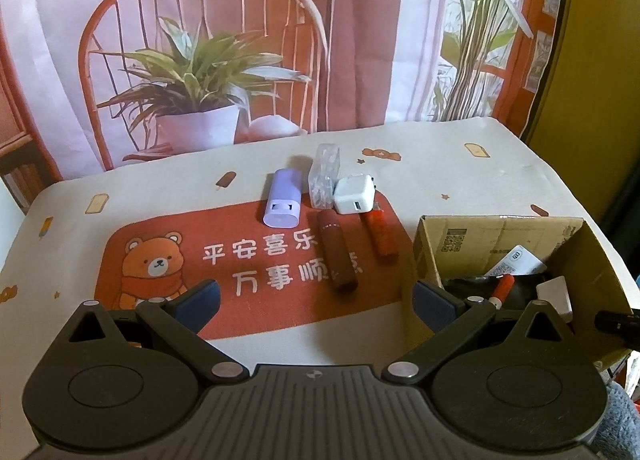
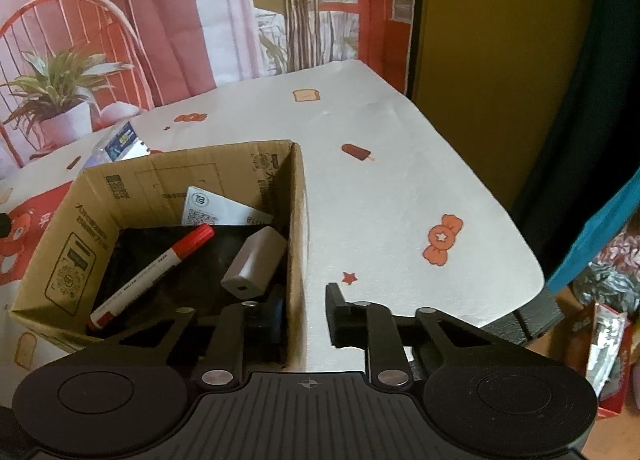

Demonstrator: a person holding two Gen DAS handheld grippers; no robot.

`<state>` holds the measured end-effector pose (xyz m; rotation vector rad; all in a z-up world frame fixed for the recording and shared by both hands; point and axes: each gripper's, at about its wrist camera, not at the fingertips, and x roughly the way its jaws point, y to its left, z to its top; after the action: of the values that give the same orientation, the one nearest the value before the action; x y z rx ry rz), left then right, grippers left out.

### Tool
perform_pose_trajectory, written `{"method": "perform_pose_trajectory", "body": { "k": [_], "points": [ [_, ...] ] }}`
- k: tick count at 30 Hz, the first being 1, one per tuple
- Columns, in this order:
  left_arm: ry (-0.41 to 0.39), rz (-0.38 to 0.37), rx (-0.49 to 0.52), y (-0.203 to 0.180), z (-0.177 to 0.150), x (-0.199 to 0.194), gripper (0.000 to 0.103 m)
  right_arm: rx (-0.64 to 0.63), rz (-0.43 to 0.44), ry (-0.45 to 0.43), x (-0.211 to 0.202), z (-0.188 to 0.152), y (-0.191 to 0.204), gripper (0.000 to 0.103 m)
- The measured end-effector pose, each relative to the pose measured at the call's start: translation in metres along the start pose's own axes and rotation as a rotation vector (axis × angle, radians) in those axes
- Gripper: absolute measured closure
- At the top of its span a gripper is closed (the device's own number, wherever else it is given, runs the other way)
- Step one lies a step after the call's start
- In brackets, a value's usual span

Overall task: Organize rigid objects
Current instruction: 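Move the left tool over the dark red tube on the mat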

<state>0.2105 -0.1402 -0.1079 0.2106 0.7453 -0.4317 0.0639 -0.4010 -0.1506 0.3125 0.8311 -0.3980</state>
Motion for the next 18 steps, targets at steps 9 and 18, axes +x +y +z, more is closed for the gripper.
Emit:
{"method": "perform_pose_trajectory", "body": {
  "k": [9,18],
  "points": [
    [0.024,-0.042,-0.054,0.024,0.017,0.019,0.005,0.010,0.014,-0.007,0.003,0.004,0.002,0.095],
    [0.035,-0.098,-0.108,0.043,0.050,0.052,0.031,0.086,0.001,-0.044,0.010,0.006,-0.007,0.093]
  ]
}}
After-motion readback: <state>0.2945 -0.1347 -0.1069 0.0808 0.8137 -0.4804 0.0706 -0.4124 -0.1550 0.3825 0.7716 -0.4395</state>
